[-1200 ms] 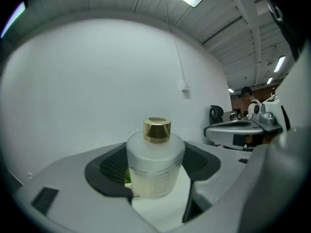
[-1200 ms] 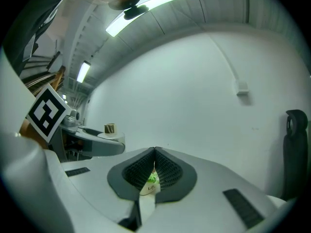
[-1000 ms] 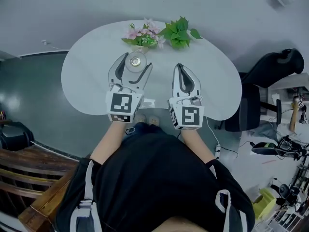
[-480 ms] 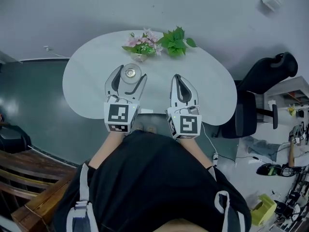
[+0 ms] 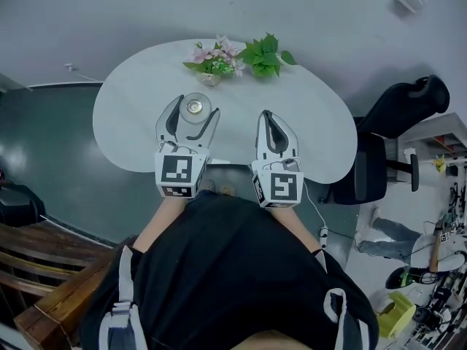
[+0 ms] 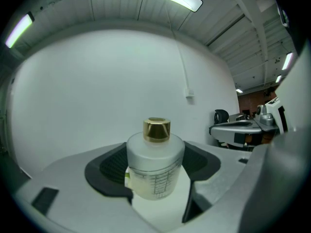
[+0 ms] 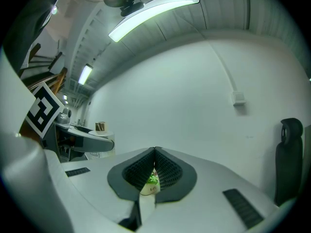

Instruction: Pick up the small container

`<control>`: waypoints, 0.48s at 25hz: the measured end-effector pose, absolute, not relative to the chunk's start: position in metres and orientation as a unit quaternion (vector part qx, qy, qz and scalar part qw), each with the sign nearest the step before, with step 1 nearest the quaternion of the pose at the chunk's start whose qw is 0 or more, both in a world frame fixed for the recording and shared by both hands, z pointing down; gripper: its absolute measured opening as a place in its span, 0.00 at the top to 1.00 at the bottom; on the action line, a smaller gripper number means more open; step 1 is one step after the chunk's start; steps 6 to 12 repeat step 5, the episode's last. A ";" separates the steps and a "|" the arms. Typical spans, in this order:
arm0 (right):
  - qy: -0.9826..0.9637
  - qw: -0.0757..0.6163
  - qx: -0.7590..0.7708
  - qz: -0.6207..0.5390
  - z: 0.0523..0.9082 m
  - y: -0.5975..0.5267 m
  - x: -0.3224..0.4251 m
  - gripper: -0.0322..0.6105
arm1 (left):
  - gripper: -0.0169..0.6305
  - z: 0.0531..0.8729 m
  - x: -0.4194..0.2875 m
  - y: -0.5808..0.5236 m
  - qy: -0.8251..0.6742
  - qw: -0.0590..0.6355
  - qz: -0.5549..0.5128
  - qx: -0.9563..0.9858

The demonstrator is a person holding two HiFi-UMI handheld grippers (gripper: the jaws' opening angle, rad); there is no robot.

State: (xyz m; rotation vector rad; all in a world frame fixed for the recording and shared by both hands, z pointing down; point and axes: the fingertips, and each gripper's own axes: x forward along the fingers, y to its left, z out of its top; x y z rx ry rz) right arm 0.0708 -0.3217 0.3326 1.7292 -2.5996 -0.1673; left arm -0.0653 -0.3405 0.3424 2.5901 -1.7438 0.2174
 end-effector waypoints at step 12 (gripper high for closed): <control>-0.833 0.009 0.551 -0.052 0.335 -0.317 0.071 0.92 | 0.46 0.344 -0.064 -0.336 -0.556 0.007 0.069 0.828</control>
